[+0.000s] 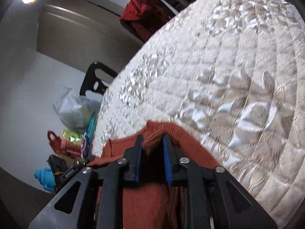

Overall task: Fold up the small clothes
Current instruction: 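Lift the hem with both grippers and fold it toward the collar, then lay the hem onto the collar and open both grippers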

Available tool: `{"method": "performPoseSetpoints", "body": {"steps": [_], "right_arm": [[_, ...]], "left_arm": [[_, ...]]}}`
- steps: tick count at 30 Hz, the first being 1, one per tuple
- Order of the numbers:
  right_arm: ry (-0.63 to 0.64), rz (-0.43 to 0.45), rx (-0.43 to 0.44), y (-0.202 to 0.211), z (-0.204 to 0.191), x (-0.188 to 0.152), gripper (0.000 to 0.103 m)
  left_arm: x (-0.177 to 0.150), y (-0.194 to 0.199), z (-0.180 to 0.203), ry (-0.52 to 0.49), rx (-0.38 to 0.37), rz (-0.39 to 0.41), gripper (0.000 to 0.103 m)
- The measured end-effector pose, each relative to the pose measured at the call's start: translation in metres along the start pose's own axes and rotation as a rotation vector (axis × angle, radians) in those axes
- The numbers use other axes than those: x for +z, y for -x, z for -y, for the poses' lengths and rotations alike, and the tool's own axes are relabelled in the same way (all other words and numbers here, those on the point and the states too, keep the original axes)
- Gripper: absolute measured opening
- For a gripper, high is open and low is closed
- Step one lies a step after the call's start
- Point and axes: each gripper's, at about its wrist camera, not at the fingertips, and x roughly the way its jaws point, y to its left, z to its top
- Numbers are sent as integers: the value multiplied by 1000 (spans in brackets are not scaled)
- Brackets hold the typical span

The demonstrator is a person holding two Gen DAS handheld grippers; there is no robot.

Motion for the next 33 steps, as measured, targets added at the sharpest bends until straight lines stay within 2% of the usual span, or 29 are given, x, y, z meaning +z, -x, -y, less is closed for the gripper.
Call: {"method": "performPoseSetpoints", "body": {"steps": [2,4,8,11,14,17,19,21,23,26,33], "right_arm": [[12,25,0,8,-2,1,25],[58,46,-39,17,-11,-2,25],[191,57,-86,32,-33,-20,25],[281,40,-131,37,-44,-43,25],[343,11,-174,31,-43,-61,25],[341,-11,-228,19,-33,-64,25],[340,-3,-311,18,-24,-65,25],[332,6,-311,28,-22,-69,23],[382,34,-336,40,-33,-78,23],[455,60,-320,53,-51,-98,23],[547,16,-316,34,-72,-144,23]], "left_arm": [[2,8,-1,-2,10,33,39],[2,18,-1,-11,25,54,39],[-17,40,12,-101,33,86,39],[-41,48,24,-168,14,70,39],[-56,39,36,-254,39,51,39],[-59,20,30,-234,72,6,39],[-64,14,25,-239,118,-24,39],[-69,23,28,-261,121,-16,39],[-72,35,33,-267,100,-7,39],[-86,53,48,-324,88,17,39],[-126,58,92,-391,41,7,39]]}}
